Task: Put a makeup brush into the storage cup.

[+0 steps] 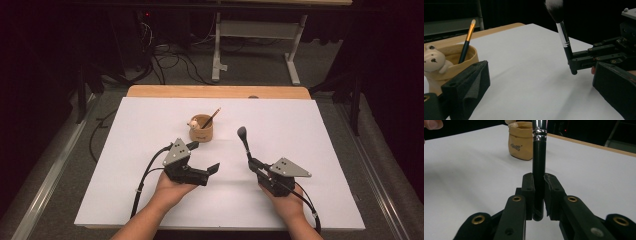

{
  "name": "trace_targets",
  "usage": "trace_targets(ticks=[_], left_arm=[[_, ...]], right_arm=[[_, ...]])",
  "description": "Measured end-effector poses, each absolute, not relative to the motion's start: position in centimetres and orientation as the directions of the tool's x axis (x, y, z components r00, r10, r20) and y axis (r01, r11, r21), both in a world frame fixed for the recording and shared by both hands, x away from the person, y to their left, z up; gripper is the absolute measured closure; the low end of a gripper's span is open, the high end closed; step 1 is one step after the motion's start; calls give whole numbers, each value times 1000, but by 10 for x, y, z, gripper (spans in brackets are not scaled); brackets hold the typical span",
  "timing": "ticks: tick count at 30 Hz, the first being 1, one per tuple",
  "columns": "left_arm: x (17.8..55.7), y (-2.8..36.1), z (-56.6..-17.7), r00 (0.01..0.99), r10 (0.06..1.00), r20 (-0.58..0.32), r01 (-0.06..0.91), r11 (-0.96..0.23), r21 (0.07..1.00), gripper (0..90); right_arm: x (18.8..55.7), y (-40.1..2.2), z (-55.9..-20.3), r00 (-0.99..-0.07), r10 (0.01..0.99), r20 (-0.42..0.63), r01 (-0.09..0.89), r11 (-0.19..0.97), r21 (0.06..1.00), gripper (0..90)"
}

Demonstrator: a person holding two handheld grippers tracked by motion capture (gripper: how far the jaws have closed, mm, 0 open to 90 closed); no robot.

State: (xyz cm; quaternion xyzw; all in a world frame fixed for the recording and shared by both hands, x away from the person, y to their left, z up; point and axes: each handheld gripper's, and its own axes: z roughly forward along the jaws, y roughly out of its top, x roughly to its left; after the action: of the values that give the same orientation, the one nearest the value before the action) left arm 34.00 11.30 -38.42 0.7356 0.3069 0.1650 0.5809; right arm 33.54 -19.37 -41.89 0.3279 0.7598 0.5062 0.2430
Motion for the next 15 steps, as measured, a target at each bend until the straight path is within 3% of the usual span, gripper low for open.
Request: trace_targets(ticks=[15], left_arm=[[337, 115, -387, 767, 628, -135, 269, -124, 955, 18]], right_arm=[[346, -167, -401, -699, 710, -88, 185, 298, 937, 815]])
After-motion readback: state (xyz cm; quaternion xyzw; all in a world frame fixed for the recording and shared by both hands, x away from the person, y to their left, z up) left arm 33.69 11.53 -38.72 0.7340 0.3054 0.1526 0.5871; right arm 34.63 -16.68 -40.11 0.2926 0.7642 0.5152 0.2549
